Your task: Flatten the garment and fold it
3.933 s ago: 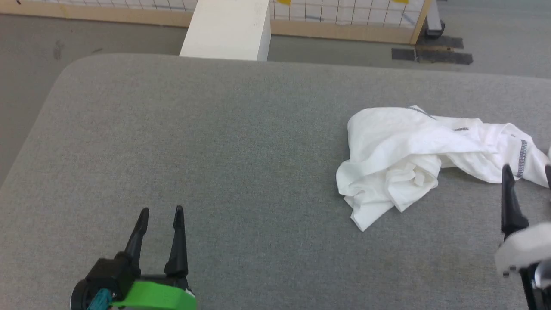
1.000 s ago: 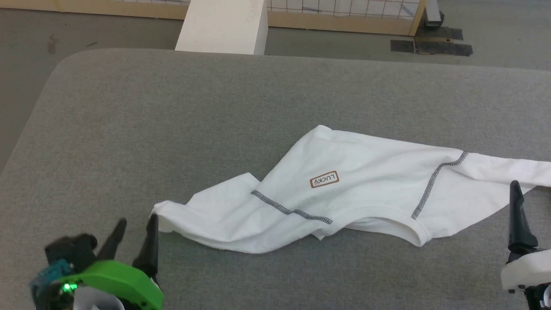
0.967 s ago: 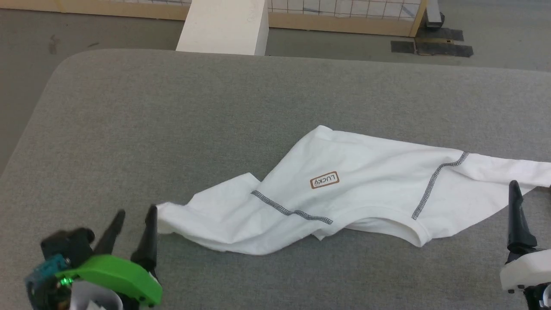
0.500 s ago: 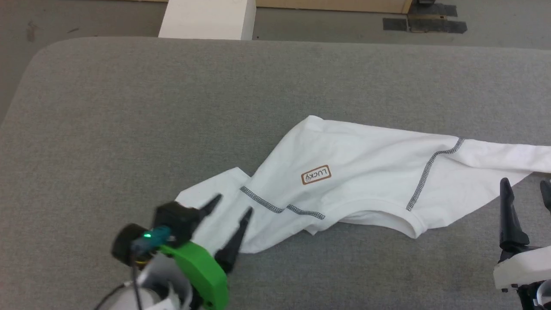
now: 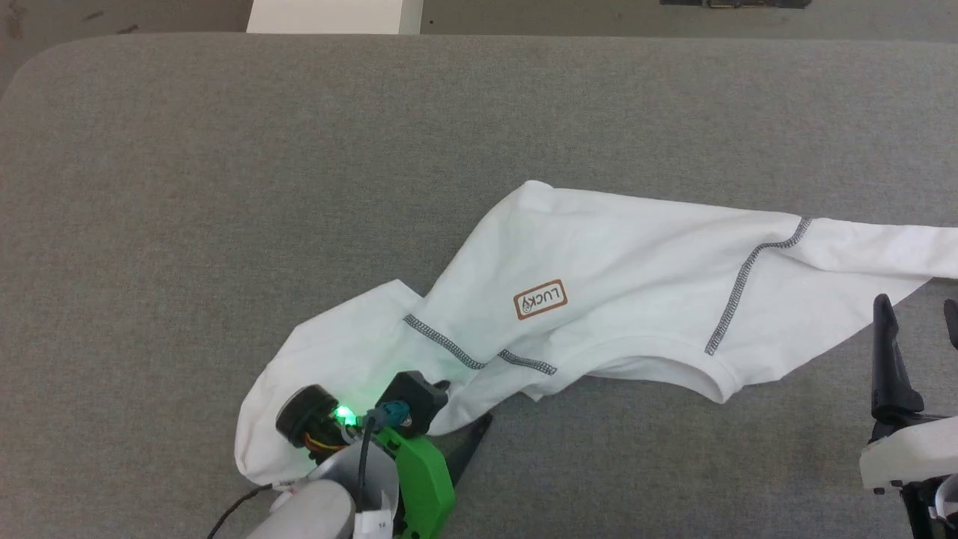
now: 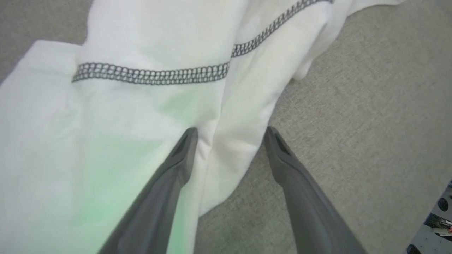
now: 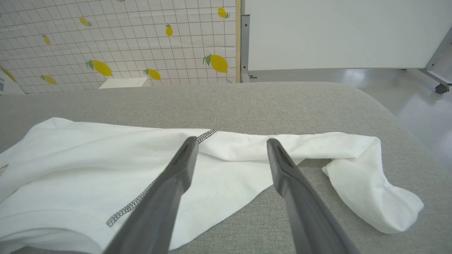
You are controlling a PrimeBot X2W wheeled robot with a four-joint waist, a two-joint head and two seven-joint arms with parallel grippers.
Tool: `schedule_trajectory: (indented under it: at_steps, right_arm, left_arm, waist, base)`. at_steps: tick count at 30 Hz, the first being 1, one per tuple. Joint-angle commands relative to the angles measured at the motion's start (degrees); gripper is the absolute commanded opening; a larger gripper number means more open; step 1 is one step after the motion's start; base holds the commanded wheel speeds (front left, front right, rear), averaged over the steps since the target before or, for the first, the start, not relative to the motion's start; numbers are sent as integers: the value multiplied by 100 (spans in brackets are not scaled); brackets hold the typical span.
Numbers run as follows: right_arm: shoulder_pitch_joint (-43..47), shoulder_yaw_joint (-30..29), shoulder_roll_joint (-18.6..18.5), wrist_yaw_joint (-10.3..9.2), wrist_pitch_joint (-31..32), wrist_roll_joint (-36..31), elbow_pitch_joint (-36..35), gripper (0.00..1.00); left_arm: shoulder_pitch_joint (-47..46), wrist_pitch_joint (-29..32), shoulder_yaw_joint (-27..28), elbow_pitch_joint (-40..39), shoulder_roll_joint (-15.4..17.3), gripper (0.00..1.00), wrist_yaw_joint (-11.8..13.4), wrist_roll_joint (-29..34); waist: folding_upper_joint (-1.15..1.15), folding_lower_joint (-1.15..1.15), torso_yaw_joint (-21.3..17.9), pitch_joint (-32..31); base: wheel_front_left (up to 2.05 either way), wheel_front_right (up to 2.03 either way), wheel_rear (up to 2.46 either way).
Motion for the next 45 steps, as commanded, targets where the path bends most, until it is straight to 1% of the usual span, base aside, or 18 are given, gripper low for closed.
schedule_trajectory:
  at_steps: [1, 2, 3, 6, 9, 13, 15, 19, 22, 25, 26, 27, 28, 29, 34, 39, 41, 45]
  right_arm:
    - [-104, -10, 2, -9, -12, -5, -12, 100]
    - [-119, -8, 2, -9, -6, -10, -3, 100]
    - [-128, -9, 2, -9, -4, -13, 6, 100]
    - [-130, -40, 2, -9, -1, -16, 39, 100]
    - [-111, -43, 2, -9, -1, -10, 79, 100]
    - [-56, -31, 2, -9, -14, 38, 157, 100]
    - [-24, -3, 2, -9, -19, 74, 203, 100]
    - [44, 24, 2, -9, -19, 136, 292, 100]
    - [80, 13, 2, -9, -11, 144, 327, 100]
    - [109, -9, 2, -9, 13, 129, 348, 100]
    - [118, -25, 2, -9, 18, 122, 353, 100]
    - [123, -29, 2, -9, 26, 116, 361, 100]
    - [128, -26, 2, -9, 40, 112, 376, 100]
    - [131, -23, 2, -9, 49, 112, 386, 100]
    - [141, -11, 2, -9, 95, 109, 439, 100]
    - [132, -10, 2, -9, 123, 94, 447, 100]
    - [119, -4, 2, -9, 126, 96, 440, 100]
    - [42, 83, 2, -9, 105, 117, 435, 100]
  left_arm:
    - [-115, 4, -88, 227, -56, 71, -35, 85]
    - [-160, -37, -106, 306, -115, 16, -52, 71]
    - [-179, -65, -100, 345, -164, 0, -68, 19]
    - [-183, -96, 38, 274, -289, 0, -90, -282]
    - [-127, 4, 209, -155, -318, 0, -125, -681]
    - [20, 383, 248, -1198, -102, 0, -202, -1130]
    - [194, 738, 189, -1802, 93, 0, -227, -1399]
    - [761, 1778, -95, -2829, 796, 0, -162, -1777]
    - [1277, 2286, -250, -3211, 1230, 0, 16, -2009]
    - [1672, 2513, -348, -3317, 1543, 0, 161, -2097]
    - [1792, 2497, -365, -3290, 1563, 12, 205, -2136]
    - [1859, 2481, -385, -3235, 1578, 35, 230, -2131]
    - [1907, 2476, -437, -3144, 1599, 69, 226, -2081]
    - [1941, 2447, -462, -3063, 1576, 100, 231, -2071]
    - [1791, 1667, -151, -2779, 1116, 100, 384, -1943]
    - [1382, 802, 606, -2961, 678, 100, 525, -2155]
    - [1057, 482, 919, -2966, 588, 100, 638, -1978]
    - [289, 277, 1039, -2632, 454, 100, 659, -1509]
  waist:
    - [0, 0, 19, 3]
    - [0, 0, 27, -8]
    - [0, 0, 37, -27]
    - [0, 0, 101, -126]
    - [0, 0, 159, -239]
    - [0, 0, 258, -400]
    - [0, 0, 295, -456]
    - [0, 0, 357, -514]
    - [0, 0, 392, -501]
    - [0, 0, 431, -469]
    - [0, 0, 455, -460]
    - [0, 0, 467, -456]
    - [0, 0, 482, -454]
    - [0, 0, 496, -454]
    - [0, 0, 585, -519]
    - [0, 0, 629, -577]
    - [0, 0, 637, -553]
    - [0, 0, 570, -412]
  base:
    - [0, 0, 0]
    - [0, 0, 0]
    - [0, 0, 0]
    - [0, 0, 0]
    - [0, 0, 0]
    - [0, 0, 0]
    - [0, 0, 0]
    - [0, 0, 0]
    - [0, 0, 0]
    - [0, 0, 0]
    - [0, 0, 0]
    - [0, 0, 0]
    - [0, 0, 0]
    - [0, 0, 0]
    - [0, 0, 0]
    - [0, 0, 0]
    - [0, 0, 0]
    - [0, 0, 0]
